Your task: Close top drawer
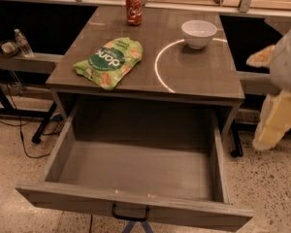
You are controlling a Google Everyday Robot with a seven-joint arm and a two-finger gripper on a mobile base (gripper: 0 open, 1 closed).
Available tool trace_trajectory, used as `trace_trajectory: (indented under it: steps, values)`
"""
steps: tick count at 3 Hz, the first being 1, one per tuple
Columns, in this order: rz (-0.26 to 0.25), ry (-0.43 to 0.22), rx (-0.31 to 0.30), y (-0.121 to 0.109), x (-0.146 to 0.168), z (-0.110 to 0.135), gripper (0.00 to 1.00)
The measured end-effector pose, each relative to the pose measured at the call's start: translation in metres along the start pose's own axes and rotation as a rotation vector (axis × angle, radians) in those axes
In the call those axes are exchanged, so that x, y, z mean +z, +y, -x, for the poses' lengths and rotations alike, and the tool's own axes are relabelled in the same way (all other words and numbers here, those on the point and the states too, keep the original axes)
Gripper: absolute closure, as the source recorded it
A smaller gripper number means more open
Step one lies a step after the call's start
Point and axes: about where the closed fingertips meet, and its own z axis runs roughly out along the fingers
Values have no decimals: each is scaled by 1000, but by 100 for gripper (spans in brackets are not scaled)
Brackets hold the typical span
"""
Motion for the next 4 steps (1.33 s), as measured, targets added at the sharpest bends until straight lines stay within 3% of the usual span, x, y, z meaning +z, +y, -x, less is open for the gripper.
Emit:
trace_trajectory:
  steps: [1,2,4]
  values:
    - [73,-36,-119,49,84,-12,0]
    - [134,-64,-194,85,148,-17,0]
    - [192,-111,-222,126,212,-16,0]
